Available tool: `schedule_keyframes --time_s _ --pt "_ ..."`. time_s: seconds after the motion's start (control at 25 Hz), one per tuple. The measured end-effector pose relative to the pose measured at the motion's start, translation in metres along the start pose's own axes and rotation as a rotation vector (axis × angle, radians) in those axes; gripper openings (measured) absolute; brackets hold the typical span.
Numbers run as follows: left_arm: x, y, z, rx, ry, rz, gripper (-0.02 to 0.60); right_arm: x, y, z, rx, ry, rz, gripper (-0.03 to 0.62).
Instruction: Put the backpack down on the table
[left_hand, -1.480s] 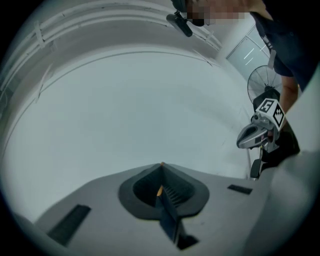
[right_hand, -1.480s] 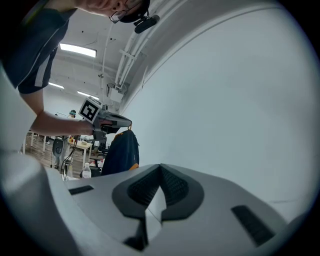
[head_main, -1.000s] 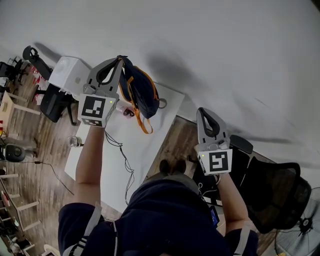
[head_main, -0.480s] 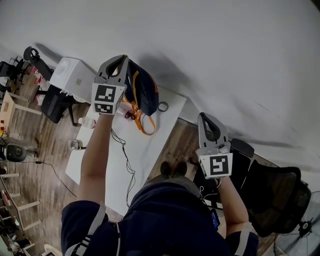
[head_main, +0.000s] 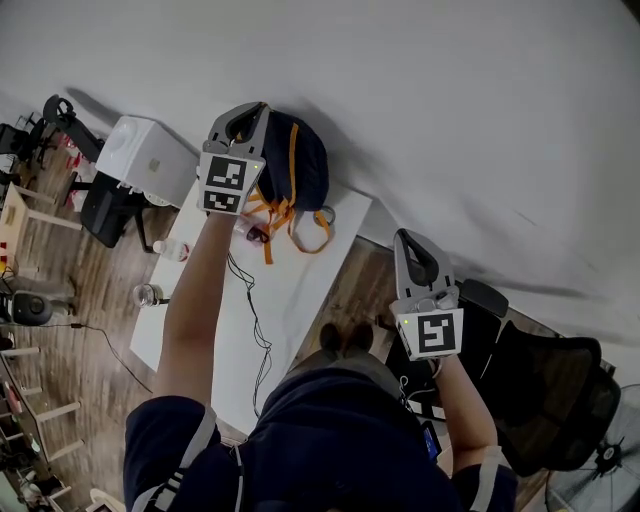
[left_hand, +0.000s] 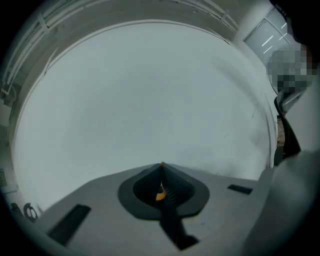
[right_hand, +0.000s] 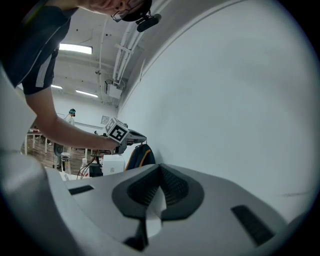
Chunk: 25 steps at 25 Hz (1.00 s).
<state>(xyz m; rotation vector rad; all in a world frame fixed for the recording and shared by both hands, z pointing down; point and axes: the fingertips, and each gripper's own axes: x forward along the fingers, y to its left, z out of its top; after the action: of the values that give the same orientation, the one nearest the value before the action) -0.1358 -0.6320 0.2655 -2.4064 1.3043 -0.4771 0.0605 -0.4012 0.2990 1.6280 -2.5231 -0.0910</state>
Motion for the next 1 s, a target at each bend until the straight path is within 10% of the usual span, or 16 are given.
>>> schedule_keyframes --time_s 1.0 --pt "0.051 -0.004 -0.013 0.032 0.012 -0.058 0.011 0.014 0.001 -0.006 0.022 0.001 0.033 0.002"
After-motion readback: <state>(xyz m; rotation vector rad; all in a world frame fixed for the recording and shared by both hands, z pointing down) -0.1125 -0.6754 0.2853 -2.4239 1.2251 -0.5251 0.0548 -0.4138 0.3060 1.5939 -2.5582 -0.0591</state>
